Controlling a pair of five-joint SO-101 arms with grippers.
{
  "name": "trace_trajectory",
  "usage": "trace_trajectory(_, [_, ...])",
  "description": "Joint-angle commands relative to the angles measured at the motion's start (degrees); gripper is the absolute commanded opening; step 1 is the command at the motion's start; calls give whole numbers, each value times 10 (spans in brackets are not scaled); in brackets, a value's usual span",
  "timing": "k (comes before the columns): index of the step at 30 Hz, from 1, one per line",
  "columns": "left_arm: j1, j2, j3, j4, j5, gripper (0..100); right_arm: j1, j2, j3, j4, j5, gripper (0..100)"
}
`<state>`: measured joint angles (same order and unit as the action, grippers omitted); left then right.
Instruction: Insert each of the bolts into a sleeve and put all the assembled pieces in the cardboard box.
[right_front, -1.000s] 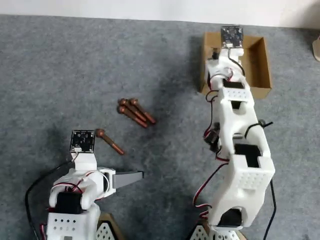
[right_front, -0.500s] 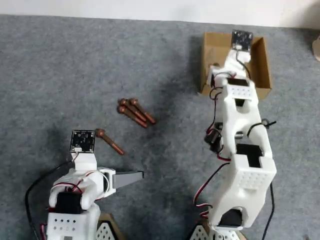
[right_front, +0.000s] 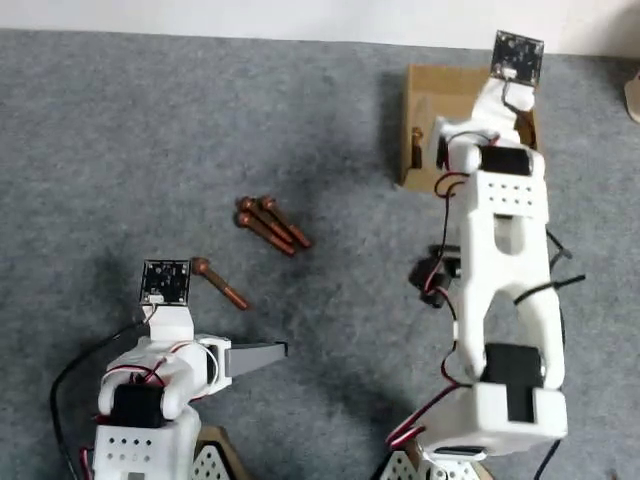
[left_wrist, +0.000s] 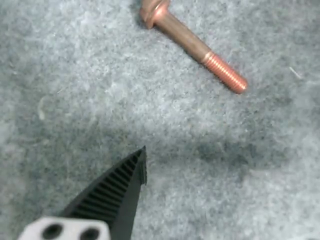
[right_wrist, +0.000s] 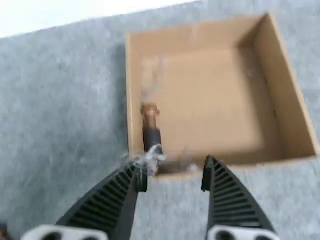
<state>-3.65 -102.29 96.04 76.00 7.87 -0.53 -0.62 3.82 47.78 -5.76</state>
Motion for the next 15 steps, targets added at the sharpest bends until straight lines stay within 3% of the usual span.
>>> trace_trajectory(1, [-7,0,11,4,-4,568,8,-65,36,10,-25,155])
trace_trajectory(7, [-7,0,11,4,-4,568,10,-119,144,11,-157,152])
trace_trajectory(15, [-7,0,11,4,-4,568,14,-131,239,10,-399,156])
